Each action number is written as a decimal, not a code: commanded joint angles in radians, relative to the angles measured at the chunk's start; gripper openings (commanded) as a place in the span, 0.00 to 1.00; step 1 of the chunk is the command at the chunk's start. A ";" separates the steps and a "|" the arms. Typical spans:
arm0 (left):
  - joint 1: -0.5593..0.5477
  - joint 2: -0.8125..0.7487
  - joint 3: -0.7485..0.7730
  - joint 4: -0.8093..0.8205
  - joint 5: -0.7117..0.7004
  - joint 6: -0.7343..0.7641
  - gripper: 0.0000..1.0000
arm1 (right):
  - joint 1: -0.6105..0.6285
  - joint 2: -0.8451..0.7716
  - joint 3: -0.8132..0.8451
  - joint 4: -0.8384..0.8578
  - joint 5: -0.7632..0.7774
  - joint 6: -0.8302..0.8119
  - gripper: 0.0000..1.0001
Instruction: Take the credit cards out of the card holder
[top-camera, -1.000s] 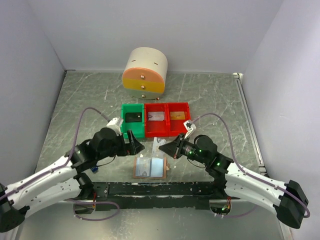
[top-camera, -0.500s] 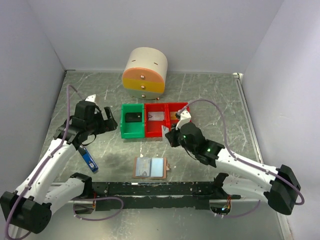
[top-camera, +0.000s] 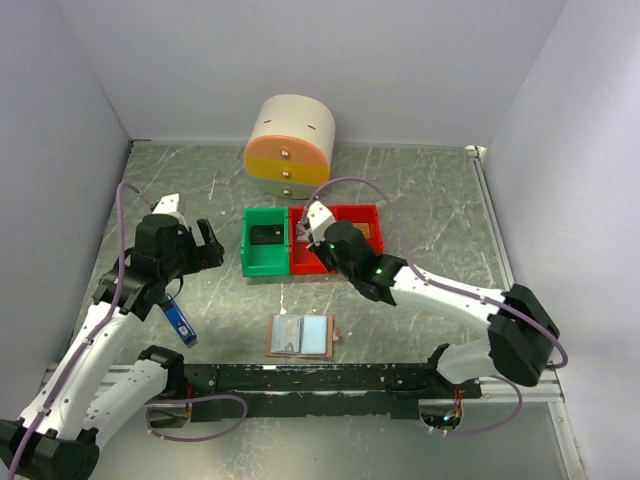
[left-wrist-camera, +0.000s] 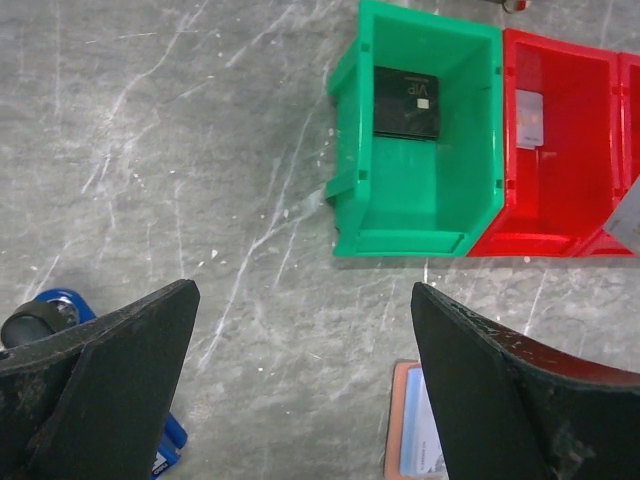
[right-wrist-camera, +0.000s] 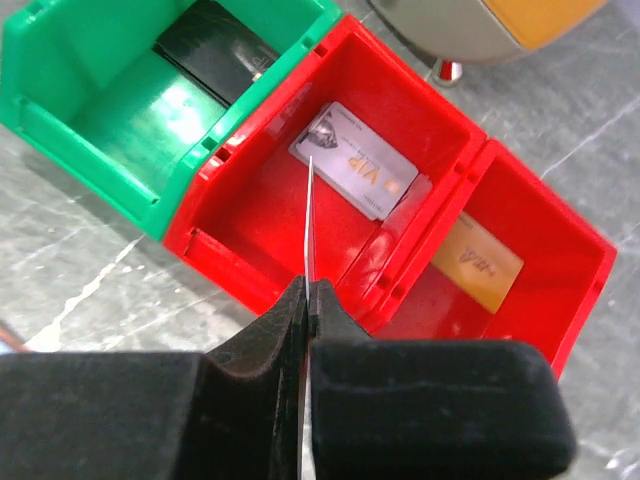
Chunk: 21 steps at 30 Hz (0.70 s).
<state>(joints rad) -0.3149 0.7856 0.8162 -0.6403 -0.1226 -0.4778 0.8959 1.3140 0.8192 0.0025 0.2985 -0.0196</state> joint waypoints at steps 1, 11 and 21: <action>0.008 -0.046 0.012 -0.023 -0.086 -0.006 1.00 | -0.001 0.106 0.076 0.042 -0.003 -0.258 0.00; 0.008 -0.105 0.000 -0.024 -0.133 -0.026 0.99 | -0.006 0.326 0.127 0.230 0.093 -0.496 0.00; 0.010 -0.133 0.003 -0.033 -0.167 -0.037 1.00 | -0.063 0.473 0.213 0.277 0.058 -0.598 0.00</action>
<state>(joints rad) -0.3126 0.6910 0.8158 -0.6682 -0.2493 -0.5056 0.8551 1.7519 0.9863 0.2020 0.3546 -0.5594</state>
